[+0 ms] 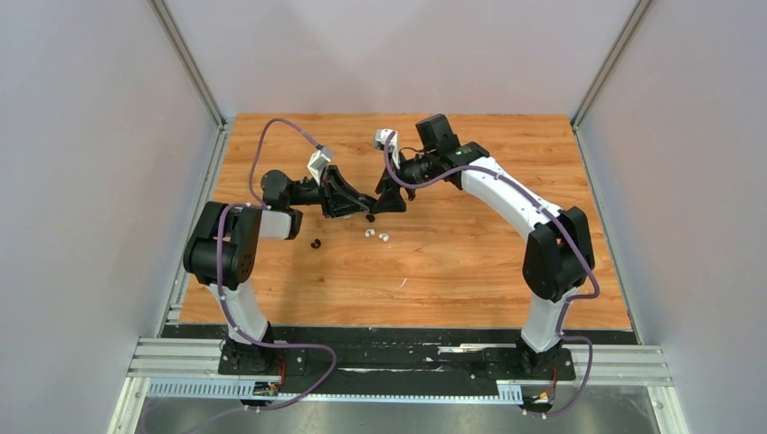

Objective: Insert the wireless bluetooth earbuds into the charging case
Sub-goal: Pass from the left arm to the right

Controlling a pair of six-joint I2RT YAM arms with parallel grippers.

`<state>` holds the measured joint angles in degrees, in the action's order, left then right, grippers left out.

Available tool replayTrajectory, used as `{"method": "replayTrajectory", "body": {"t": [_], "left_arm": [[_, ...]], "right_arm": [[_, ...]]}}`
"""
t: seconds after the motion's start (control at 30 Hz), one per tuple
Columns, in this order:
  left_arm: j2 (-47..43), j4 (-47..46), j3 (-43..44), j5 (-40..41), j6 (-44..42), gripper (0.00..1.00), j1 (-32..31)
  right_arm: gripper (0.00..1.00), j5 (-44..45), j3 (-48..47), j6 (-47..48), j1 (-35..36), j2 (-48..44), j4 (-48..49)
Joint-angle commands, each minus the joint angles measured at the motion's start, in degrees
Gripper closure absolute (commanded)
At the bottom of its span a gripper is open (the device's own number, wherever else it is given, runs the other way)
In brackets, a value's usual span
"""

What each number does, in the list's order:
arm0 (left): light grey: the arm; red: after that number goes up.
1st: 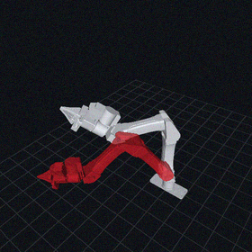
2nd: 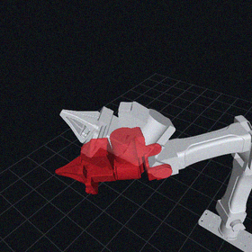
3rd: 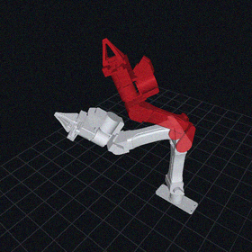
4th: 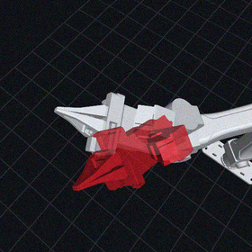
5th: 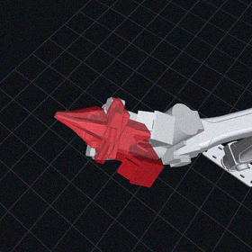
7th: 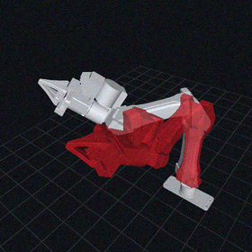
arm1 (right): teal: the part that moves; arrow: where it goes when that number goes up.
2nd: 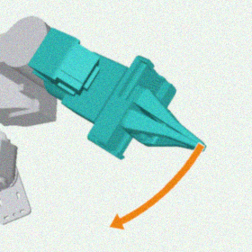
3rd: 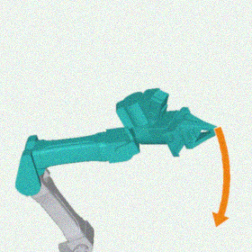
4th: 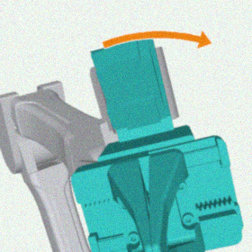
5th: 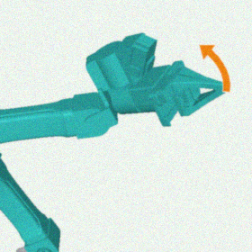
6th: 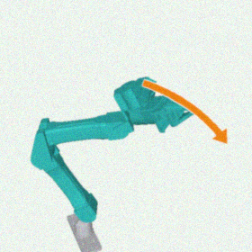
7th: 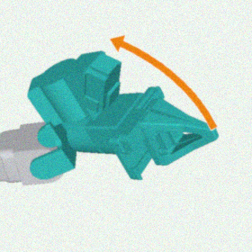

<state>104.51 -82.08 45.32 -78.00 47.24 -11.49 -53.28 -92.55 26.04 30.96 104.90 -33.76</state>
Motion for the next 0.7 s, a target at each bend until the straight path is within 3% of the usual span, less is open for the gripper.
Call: {"method": "replayTrajectory", "body": {"t": [0.0,0.2,0.43,0.67], "left_arm": [[-2.5,-4.5,0.6,-1.2,-0.1,1.0,0.1],[-3.1,-4.5,0.3,-1.3,0.0,1.0,0.1],[-3.5,-4.6,0.1,-2.4,-0.7,1.0,0.1],[-4.3,-4.8,-2.1,-4.0,-5.4,1.0,0.1]], "right_arm": [[0.39,-3.4,0.0,0.4,0.8,1.5,0.5],[0.53,-3.3,-0.3,0.1,0.8,2.1,0.4],[0.82,-3.2,-0.9,-0.1,0.6,2.4,0.4],[0.89,-11.8,-4.8,-6.6,-2.9,4.4,0.4]]}}
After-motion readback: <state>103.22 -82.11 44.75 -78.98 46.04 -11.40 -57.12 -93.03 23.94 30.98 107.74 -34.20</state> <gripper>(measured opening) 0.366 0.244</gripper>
